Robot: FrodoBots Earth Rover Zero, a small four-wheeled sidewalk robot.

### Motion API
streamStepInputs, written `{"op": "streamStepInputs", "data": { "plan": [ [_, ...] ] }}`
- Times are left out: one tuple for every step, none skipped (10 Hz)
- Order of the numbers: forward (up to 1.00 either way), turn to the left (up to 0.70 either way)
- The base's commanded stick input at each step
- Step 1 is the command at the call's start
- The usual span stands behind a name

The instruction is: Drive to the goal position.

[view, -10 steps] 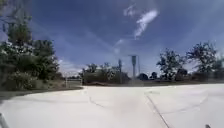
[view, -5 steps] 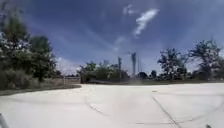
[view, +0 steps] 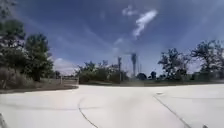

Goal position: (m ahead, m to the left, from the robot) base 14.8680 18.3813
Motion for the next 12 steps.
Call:
{"op": "streamStepInputs", "data": {
  "plan": [
    [0.85, 0.04],
    [0.85, 0.04],
    [0.85, 0.04],
    [0.85, 0.04],
    [0.85, 0.04],
    [0.85, 0.04],
    [0.85, 0.04],
    [0.85, 0.04],
    [0.85, 0.04],
    [0.85, 0.04],
    [0.85, 0.04],
    [0.85, 0.04]
  ]
}}
